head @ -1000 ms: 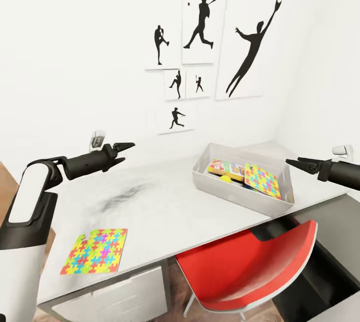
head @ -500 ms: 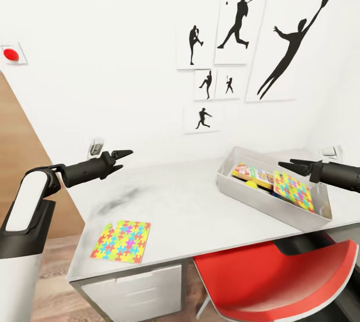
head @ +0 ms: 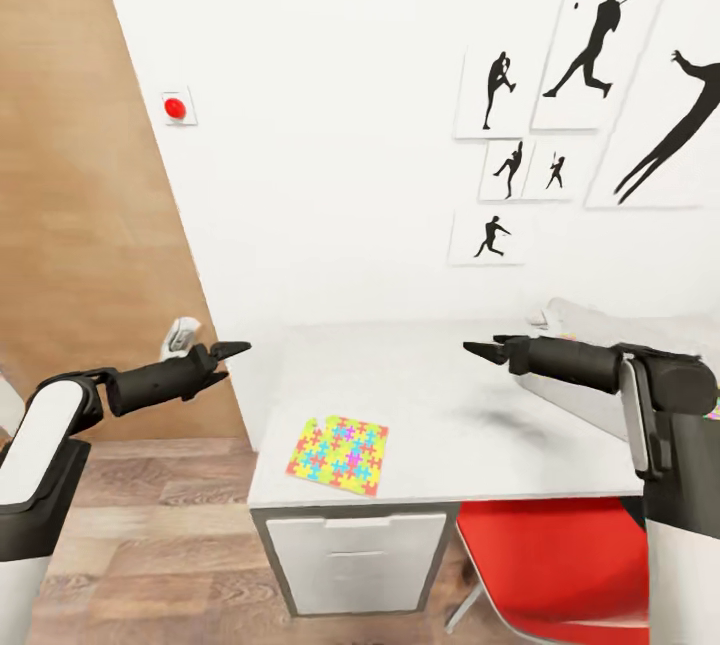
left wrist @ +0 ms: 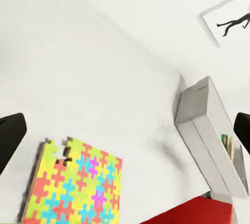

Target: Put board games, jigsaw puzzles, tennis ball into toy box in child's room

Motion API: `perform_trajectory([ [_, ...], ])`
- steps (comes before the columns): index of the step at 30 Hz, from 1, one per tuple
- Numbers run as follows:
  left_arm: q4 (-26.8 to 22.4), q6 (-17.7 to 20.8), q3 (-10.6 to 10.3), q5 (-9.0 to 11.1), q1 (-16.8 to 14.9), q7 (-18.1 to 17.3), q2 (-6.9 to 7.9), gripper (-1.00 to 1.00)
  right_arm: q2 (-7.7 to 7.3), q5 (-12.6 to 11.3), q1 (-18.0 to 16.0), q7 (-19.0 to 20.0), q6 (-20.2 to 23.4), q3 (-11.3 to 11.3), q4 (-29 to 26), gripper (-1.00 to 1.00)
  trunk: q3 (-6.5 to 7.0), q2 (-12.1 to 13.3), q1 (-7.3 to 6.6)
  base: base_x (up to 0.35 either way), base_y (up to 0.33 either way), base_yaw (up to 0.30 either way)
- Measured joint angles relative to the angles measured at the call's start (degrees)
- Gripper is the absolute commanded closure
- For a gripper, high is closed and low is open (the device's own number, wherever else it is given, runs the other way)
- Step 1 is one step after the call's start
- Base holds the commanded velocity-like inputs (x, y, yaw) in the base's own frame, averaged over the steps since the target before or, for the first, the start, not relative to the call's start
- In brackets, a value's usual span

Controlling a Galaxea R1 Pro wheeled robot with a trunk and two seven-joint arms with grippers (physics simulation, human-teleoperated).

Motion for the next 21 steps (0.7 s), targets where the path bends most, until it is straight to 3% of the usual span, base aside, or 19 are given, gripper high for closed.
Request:
perform_trajectory([
  [4, 1.78, -0.02, 0.88, 0.15, 0.82, -0.15, 1.82, -1.00, 1.98, 0.83, -0.25, -3.00, 0.06, 0.67, 0.12, -1.00, -0.06, 0.00, 0.00, -0.137, 0.290, 0.297],
  [8, 4.30, -0.34, 1.20, 0.14, 2.03, -0.09, 2.36, -1.00, 2.98, 1.06, -1.41, -4.52, 0.09, 0.73, 2.17, -1.00, -0.12, 0.00, -0.01, -0.078, 0.174, 0.287],
  [10, 4.90, -0.47, 1.24, 0.11, 2.83, -0.08, 2.46, -1.00, 4.38, 1.12, -1.74, -7.02, 0.10, 0.65, 4.13, -1.00, -0.14, 0.00, -0.01, -0.028, 0.062, 0.275],
  [13, 7.49, -0.64, 1.29, 0.04, 3.87, -0.18, 2.40, -1.00, 6.18, 1.18, -2.01, -13.82, 0.10, 0.60, 8.36, -1.00, -0.15, 0.00, -0.01, -0.012, 0.028, 0.179],
  [16, 8.90, -0.85, 0.75, -0.11, 4.16, -0.22, 2.17, -1.00, 6.64, 0.80, -2.21, -17.61, 0.14, 0.48, 11.25, -1.00, -0.16, 0.00, -0.02, -0.005, 0.012, 0.081],
  [19, 9.65, -1.21, -2.81, -4.53, 4.18, -0.19, 1.93, -1.00, 6.87, 0.56, -2.97, -20.19, 0.15, 0.24, 14.97, -1.00, -0.16, 0.00, -0.02, -0.002, 0.005, 0.033],
  [21, 10.31, -3.06, -6.90, -12.69, 3.98, -0.80, 1.66, -1.00, 6.89, 0.54, -4.43, -21.29, 0.13, -0.36, 20.18, -1.00, -0.16, 0.00, -0.01, -0.001, 0.002, 0.013],
])
